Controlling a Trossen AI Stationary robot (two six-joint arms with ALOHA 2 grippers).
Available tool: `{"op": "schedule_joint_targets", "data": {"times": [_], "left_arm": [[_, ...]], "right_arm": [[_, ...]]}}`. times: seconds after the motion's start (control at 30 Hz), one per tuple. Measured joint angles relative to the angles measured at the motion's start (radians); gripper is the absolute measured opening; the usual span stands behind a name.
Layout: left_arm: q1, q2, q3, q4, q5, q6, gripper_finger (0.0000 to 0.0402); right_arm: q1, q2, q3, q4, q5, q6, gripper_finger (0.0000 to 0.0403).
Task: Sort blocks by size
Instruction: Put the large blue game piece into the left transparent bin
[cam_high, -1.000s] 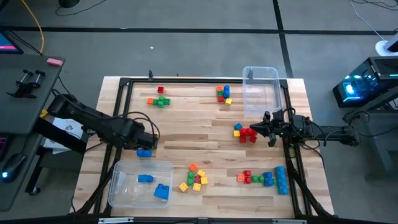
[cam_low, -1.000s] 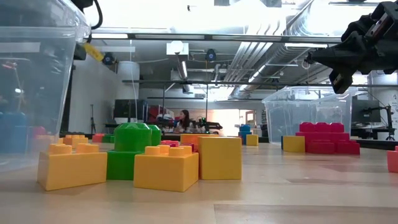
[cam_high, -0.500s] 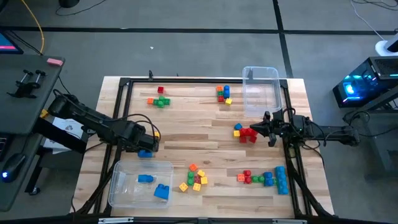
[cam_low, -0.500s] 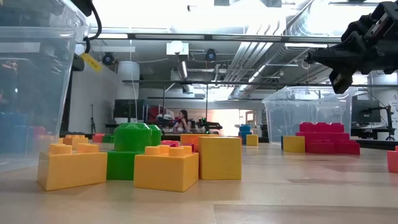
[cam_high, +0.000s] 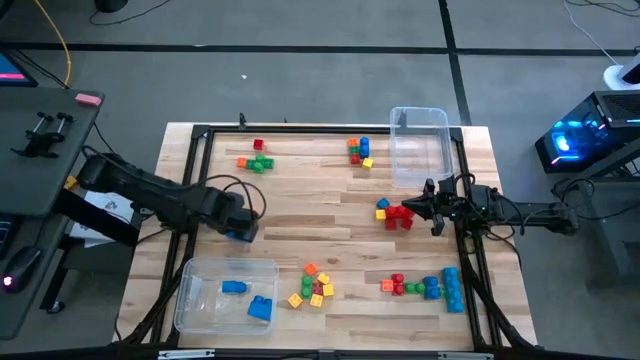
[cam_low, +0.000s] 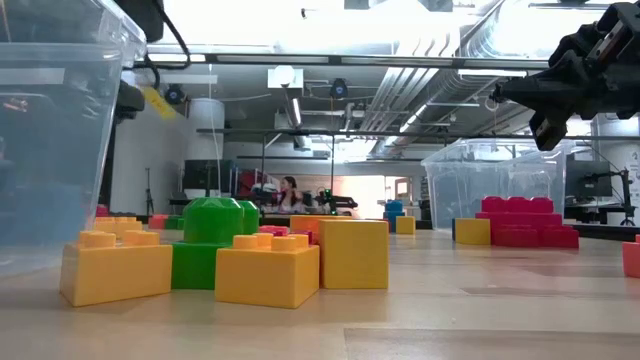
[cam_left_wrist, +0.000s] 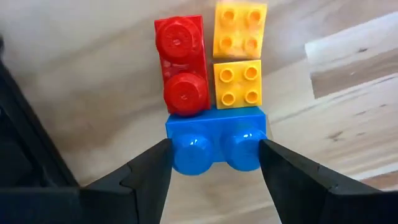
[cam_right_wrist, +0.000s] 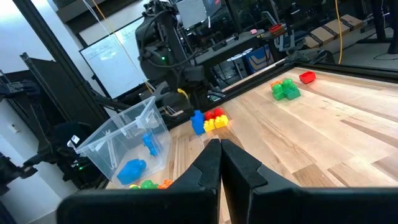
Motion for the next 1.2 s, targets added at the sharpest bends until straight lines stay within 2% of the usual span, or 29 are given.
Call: {"op": "schedule_joint_targets", "data": {"times": [0.23, 0.43, 0.57, 0.7, 0.8, 0.9, 1.2], "left_arm": [[0.097, 0.001, 0.017, -0.018, 0.003, 0.412, 0.0229], [0.144, -0.022, 0.135, -0.117, 0.034, 0.731, 0.0229], [0.148, -0.036, 0.189, -0.177, 0.060, 1.053, 0.0229], [0.146, -0.032, 0.172, -0.205, 0.120, 1.408, 0.0229], [0.147, -0.030, 0.138, -0.198, 0.122, 1.574, 0.0229], [0.147, -0.031, 0.102, -0.155, 0.121, 1.661, 0.0229], [0.147, -0.031, 0.036, -0.012, 0.150, 1.769, 0.0229]], "right_arm": [[0.000, 0.000, 0.000, 0.000, 0.000, 0.000, 0.0005], [0.000, 0.000, 0.000, 0.000, 0.000, 0.000, 0.0005], [0.000, 0.000, 0.000, 0.000, 0.000, 0.000, 0.0005], [0.000, 0.000, 0.000, 0.000, 0.000, 0.000, 0.0005], [0.000, 0.000, 0.000, 0.000, 0.000, 0.000, 0.0005], [0.000, 0.000, 0.000, 0.000, 0.000, 0.000, 0.0005], [0.000, 0.000, 0.000, 0.000, 0.000, 0.000, 0.0005]]}}
